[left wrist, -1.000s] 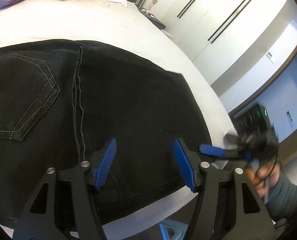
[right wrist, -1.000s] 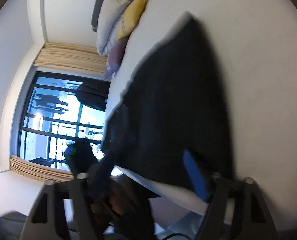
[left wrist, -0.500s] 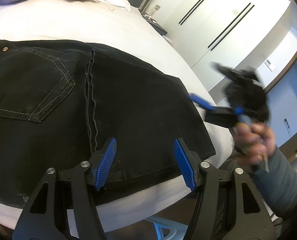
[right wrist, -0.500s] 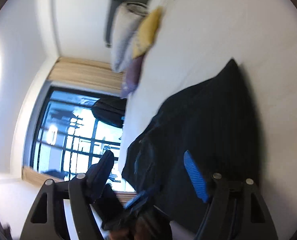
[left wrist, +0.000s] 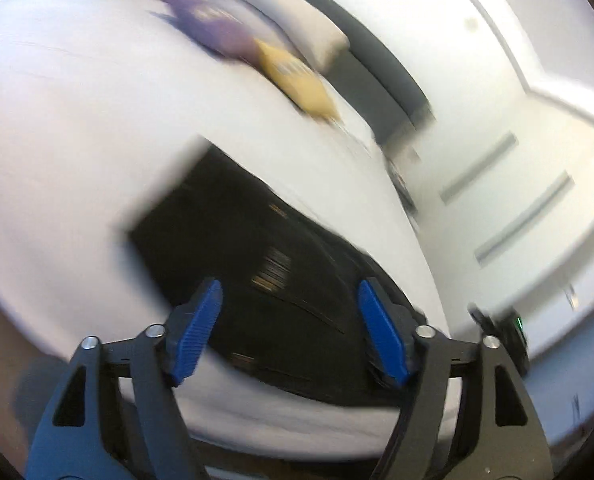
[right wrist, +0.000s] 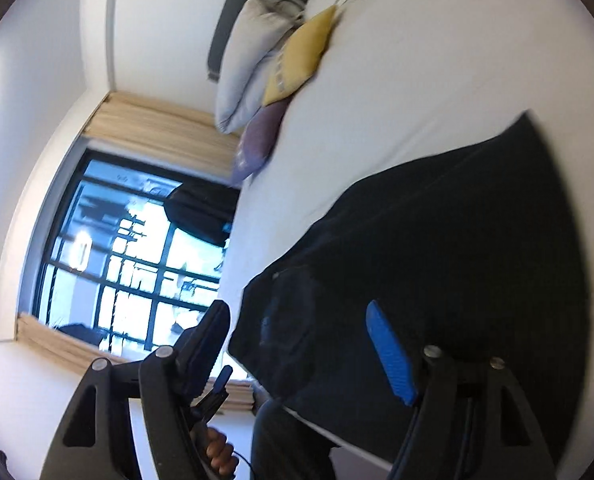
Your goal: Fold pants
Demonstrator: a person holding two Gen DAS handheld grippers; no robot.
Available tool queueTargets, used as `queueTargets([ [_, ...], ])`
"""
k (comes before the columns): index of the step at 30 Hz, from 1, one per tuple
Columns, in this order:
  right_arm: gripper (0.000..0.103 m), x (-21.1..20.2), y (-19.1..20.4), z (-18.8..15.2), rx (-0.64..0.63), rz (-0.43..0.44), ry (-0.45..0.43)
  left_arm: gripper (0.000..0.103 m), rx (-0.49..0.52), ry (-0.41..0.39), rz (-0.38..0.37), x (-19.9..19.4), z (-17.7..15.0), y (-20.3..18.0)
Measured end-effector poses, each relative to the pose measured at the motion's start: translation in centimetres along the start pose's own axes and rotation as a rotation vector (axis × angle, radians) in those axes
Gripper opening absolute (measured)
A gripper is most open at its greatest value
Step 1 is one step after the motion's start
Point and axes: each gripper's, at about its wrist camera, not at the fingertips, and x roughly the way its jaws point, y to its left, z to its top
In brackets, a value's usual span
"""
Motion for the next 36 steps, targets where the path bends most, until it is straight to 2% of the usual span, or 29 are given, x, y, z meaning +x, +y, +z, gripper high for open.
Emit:
queueTargets([
  [2,0.074,1.5,0.6,-0.3,0.006,0.011,0.026,0.076,-0.101,-0.044,0.019,-1.1,0.6,2.9],
  [4,0.074,2.8,1.1,-0.3,0.012,0.018,0.044,0.077,-0.199,-0.041,-0.005,-0.9,0.7,5.1],
  [13,0.074,1.7,1.6,-2.1,0.011,0.013,0.06,0.077,-0.359,0.039,-0.091,4.9,0.3,8.5],
  [18,0.074,2.0,1.8,-2.0,0.009,0.013,0.061,0.077,-0.466,0.014,-0.181,7.9,-0.1,10.4],
  [21,0.074,2.4,1.8,-2.2,0.008,0.013,0.073,0.075,-0.481,0.0,-0.218,8.6,0.0,10.7],
  [23,0.074,2.8,1.6,-2.3,0.013,0.013,0.082,0.067,-0.486,-0.005,-0.221,8.9,0.0,11.0],
  [25,0.074,3.2,1.7,-2.3,0.012,0.013,0.089,0.027,-0.51,0.005,-0.201,9.1,-0.1,11.7],
  [27,0.074,3.5,1.8,-2.2,0.005,0.008,0.094,0.018,-0.535,0.01,-0.198,9.2,-0.3,12.4],
  [32,0.074,4.6,1.5,-2.0,0.004,-0.044,0.114,0.014,-0.508,0.003,-0.165,9.7,-0.2,12.5],
  [36,0.074,5.6,1.7,-2.0,-0.011,-0.051,0.133,0.013,-0.478,-0.007,-0.146,9.7,0.3,11.4],
])
